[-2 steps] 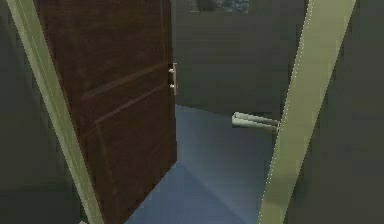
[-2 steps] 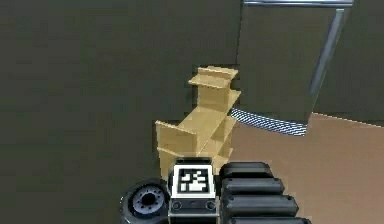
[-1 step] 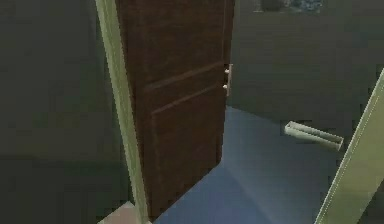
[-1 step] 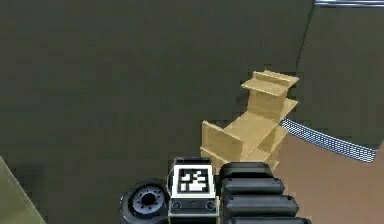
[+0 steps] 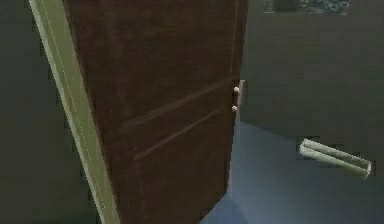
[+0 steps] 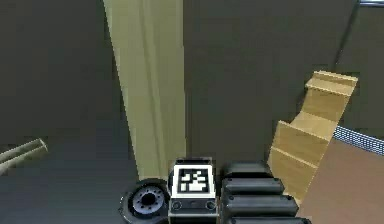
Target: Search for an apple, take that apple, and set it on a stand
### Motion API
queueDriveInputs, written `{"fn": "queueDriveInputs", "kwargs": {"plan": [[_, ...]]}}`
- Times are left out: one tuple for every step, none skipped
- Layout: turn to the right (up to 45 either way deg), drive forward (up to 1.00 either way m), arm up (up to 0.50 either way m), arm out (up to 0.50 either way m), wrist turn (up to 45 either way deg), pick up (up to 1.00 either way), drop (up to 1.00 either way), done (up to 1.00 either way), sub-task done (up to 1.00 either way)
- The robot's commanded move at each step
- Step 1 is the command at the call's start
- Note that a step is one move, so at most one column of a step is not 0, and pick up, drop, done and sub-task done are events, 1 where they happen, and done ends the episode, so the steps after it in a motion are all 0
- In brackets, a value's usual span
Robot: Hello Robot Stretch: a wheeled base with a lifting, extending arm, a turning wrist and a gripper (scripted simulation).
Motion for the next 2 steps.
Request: {"fn": "queueDriveInputs", "kwargs": {"plan": [[30.0, 0.00, 0.00, 0.00, 0.0, 0.00, 0.00, 0.00, 0.00], [0.0, 1.00, 0.00, 0.00, 0.0, 0.00, 0.00, 0.00, 0.00]]}}
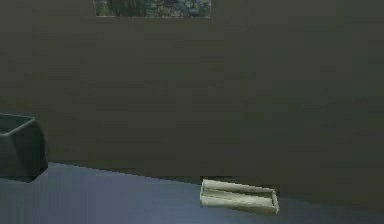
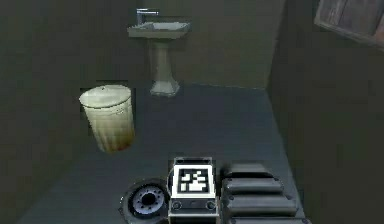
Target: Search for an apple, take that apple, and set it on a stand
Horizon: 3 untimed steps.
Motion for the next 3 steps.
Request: {"fn": "queueDriveInputs", "kwargs": {"plan": [[0.0, 0.25, 0.00, 0.00, 0.0, 0.00, 0.00, 0.00, 0.00], [-15.0, 0.00, 0.00, 0.00, 0.0, 0.00, 0.00, 0.00, 0.00], [0.0, 0.50, 0.00, 0.00, 0.0, 0.00, 0.00, 0.00, 0.00]]}}
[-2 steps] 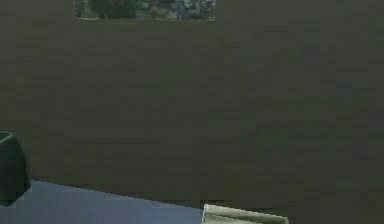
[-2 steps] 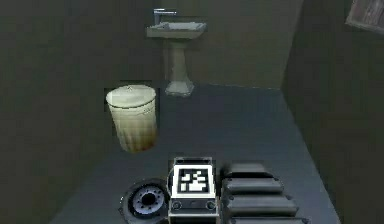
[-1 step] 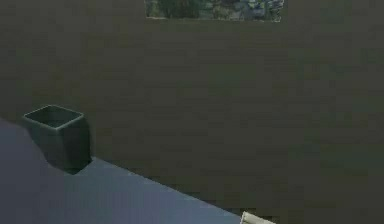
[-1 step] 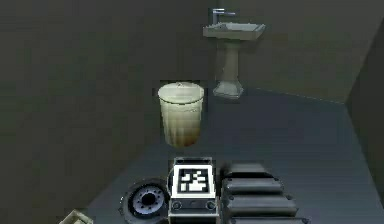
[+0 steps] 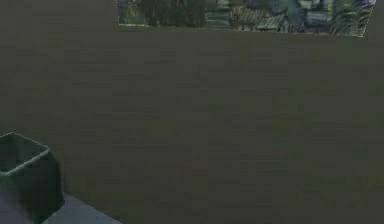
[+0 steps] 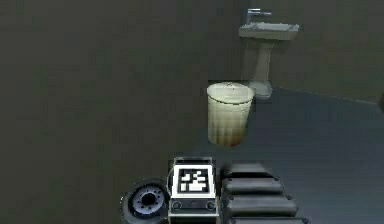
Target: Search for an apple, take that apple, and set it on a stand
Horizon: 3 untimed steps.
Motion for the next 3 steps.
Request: {"fn": "queueDriveInputs", "kwargs": {"plan": [[-45.0, 0.00, 0.00, 0.00, 0.0, 0.00, 0.00, 0.00, 0.00], [-18.0, 0.00, 0.00, 0.00, 0.0, 0.00, 0.00, 0.00, 0.00], [0.0, 0.30, 0.00, 0.00, 0.0, 0.00, 0.00, 0.00, 0.00]]}}
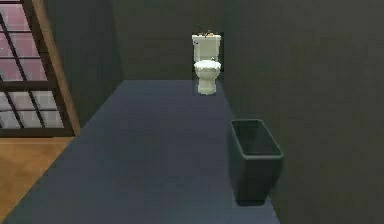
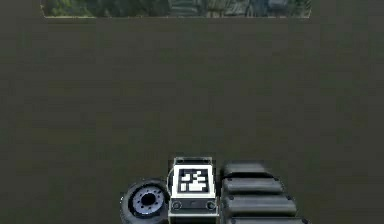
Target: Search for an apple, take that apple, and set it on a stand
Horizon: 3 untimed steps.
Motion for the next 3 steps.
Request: {"fn": "queueDriveInputs", "kwargs": {"plan": [[-42.0, 0.00, 0.00, 0.00, 0.0, 0.00, 0.00, 0.00, 0.00], [0.0, 1.00, 0.00, 0.00, 0.0, 0.00, 0.00, 0.00, 0.00], [0.0, 0.60, 0.00, 0.00, 0.0, 0.00, 0.00, 0.00, 0.00]]}}
